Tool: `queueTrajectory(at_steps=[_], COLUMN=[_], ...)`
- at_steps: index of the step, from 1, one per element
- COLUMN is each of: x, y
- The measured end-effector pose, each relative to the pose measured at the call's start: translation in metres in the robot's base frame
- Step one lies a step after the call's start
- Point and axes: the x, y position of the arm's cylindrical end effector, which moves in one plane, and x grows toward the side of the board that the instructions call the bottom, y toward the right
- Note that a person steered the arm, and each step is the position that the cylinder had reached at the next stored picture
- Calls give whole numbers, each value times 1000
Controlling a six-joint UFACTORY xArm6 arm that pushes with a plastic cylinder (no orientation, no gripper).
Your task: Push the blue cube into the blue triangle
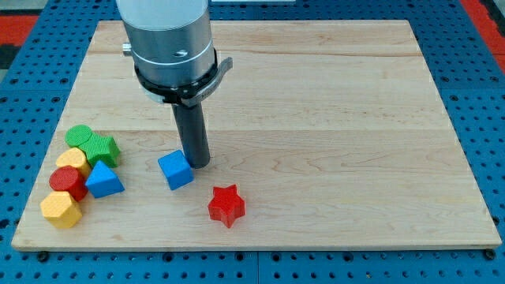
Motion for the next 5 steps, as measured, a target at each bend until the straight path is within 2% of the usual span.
queueTrajectory(at_steps=[2,5], x=[15,15], y=[26,-41])
